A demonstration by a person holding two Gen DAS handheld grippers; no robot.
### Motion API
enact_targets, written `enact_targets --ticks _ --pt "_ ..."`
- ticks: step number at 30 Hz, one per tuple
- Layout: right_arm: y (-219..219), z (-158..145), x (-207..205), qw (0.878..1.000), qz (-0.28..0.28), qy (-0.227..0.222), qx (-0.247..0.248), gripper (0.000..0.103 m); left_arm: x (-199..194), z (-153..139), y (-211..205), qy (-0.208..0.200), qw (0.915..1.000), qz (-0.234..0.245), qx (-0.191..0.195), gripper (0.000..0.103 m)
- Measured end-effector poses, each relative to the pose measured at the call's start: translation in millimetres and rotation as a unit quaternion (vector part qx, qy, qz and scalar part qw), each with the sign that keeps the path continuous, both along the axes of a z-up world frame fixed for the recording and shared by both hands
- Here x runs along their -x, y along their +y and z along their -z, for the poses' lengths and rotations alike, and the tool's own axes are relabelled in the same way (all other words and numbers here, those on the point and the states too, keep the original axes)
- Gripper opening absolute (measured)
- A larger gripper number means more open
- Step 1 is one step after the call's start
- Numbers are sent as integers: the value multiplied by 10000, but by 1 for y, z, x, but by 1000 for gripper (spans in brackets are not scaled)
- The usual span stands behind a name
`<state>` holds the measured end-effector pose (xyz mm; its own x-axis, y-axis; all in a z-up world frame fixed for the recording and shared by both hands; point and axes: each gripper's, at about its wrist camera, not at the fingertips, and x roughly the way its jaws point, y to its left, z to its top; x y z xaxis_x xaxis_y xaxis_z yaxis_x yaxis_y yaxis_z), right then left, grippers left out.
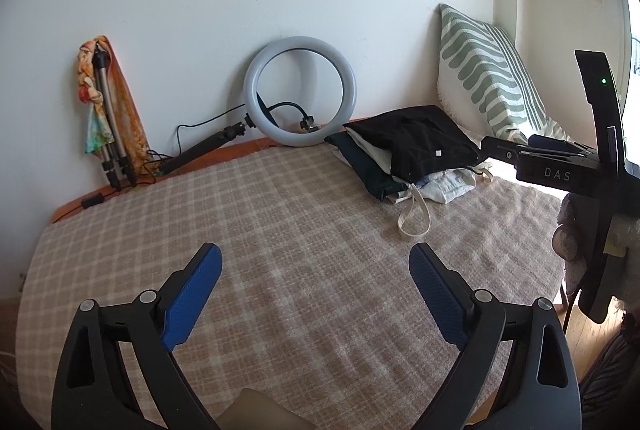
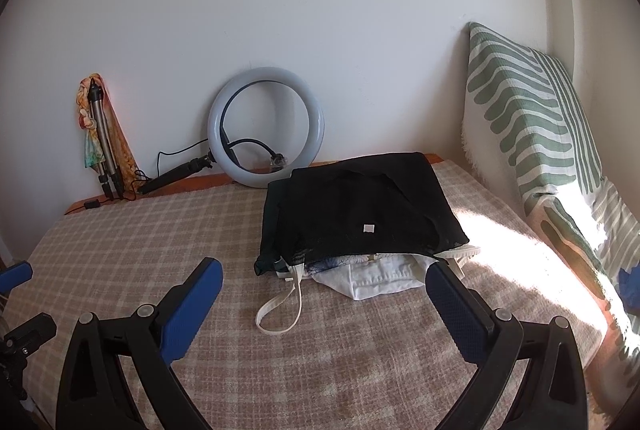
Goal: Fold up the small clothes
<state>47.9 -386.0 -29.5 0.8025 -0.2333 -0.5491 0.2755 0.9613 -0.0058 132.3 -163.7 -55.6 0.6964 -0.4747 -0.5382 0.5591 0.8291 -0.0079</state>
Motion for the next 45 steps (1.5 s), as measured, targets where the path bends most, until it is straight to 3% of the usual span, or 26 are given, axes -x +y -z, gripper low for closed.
enact_targets --ticks 45 --pt "5 -6 3 10000 -28 -44 24 103 4 0 1 58 10000 -5 -17 99"
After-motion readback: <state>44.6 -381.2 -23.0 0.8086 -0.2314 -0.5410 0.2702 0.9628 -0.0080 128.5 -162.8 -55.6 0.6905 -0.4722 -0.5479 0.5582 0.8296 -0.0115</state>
